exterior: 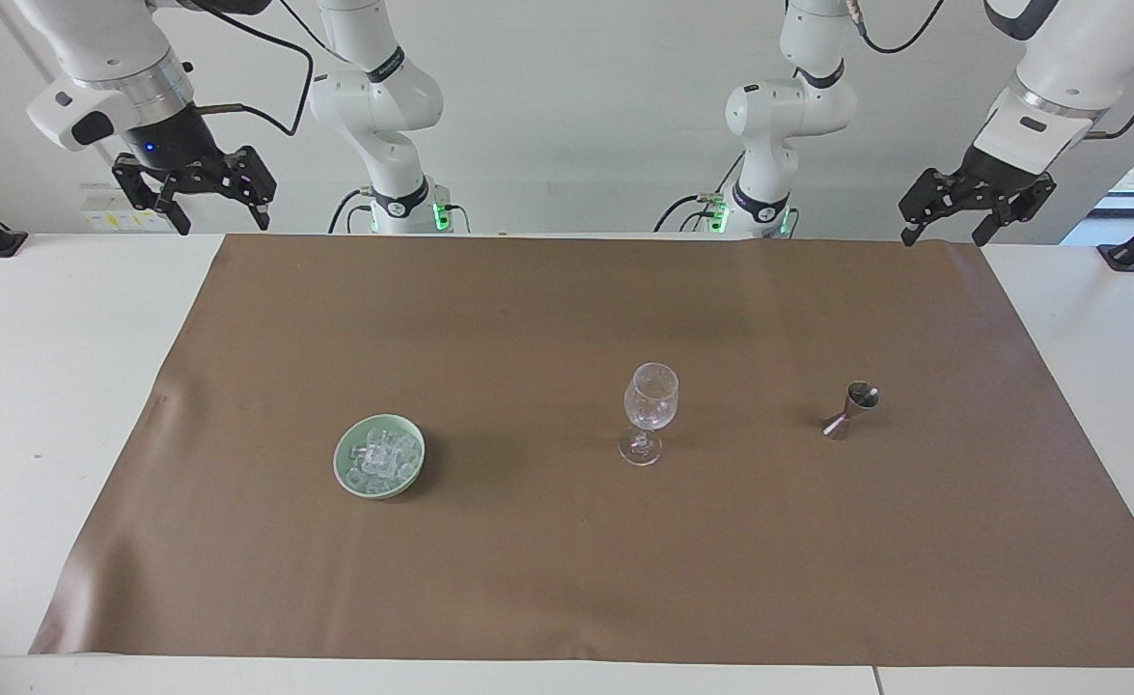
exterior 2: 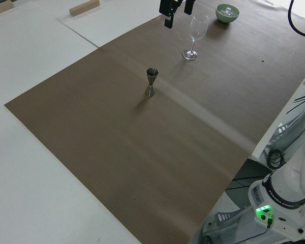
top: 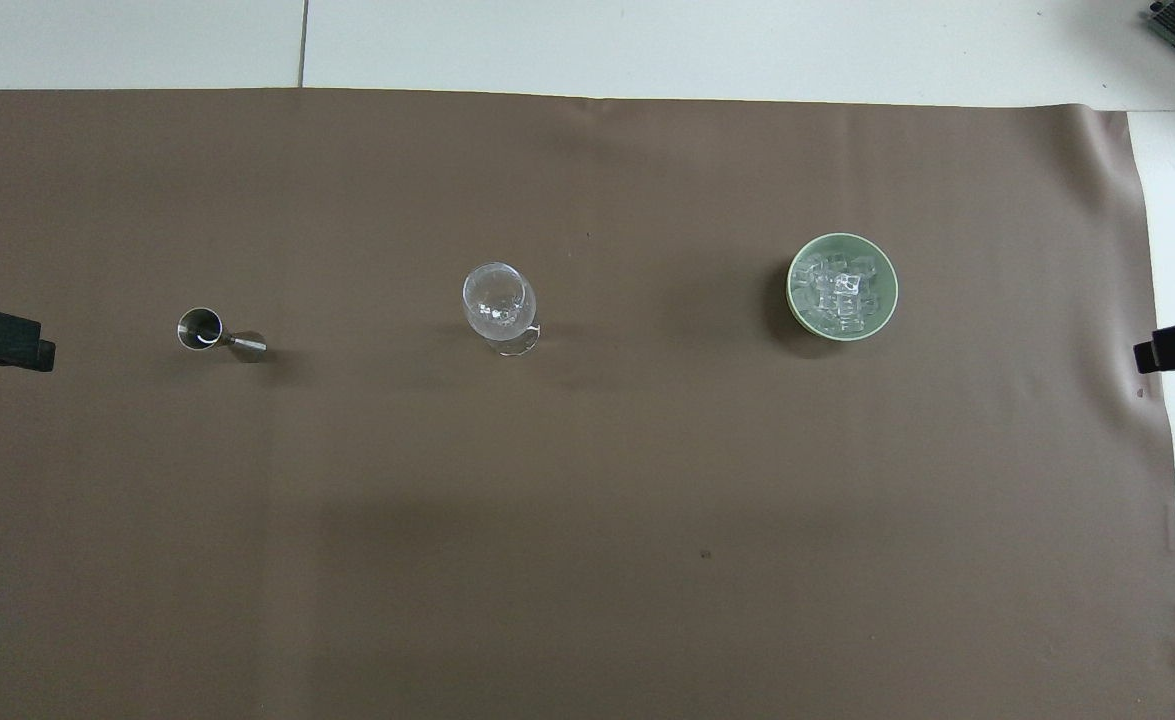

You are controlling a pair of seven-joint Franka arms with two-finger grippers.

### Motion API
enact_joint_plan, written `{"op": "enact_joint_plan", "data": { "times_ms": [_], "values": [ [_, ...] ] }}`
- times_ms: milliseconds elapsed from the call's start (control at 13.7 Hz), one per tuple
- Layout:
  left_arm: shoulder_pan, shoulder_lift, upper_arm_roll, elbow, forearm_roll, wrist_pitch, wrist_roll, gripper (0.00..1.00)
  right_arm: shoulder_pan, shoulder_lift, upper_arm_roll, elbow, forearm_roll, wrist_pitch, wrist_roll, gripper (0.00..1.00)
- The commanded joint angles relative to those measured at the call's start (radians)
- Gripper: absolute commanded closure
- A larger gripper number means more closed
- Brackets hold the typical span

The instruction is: Pour wine and add ice with both arms

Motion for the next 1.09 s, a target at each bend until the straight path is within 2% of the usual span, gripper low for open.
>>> {"op": "enact_joint_plan", "data": {
  "times_ms": [0,218,437,655,1019],
  "values": [
    [-0.009,-0.007,0.008,-0.040,-0.003,0.039,-0.018,0.00,0.007,-0.010,-0.008,-0.011,0.009,-0.002,-0.014,0.00],
    [-0.004,-0.004,0.010,-0.106,-0.003,0.113,-0.021,0.00,0.007,-0.010,-0.008,-0.011,0.009,-0.002,-0.014,0.00],
    [0.003,0.023,0.010,-0.120,-0.017,0.126,-0.133,0.00,0.007,-0.010,-0.008,-0.013,0.009,-0.002,-0.014,0.00],
    [0.043,0.060,0.011,-0.118,-0.098,0.127,-0.250,0.00,0.007,-0.010,-0.008,-0.011,0.009,-0.002,-0.014,0.00],
    [0.126,0.093,0.011,-0.161,-0.212,0.124,-0.285,0.00,0.007,-0.009,-0.008,-0.011,0.009,-0.002,-0.014,0.00]
  ]
}}
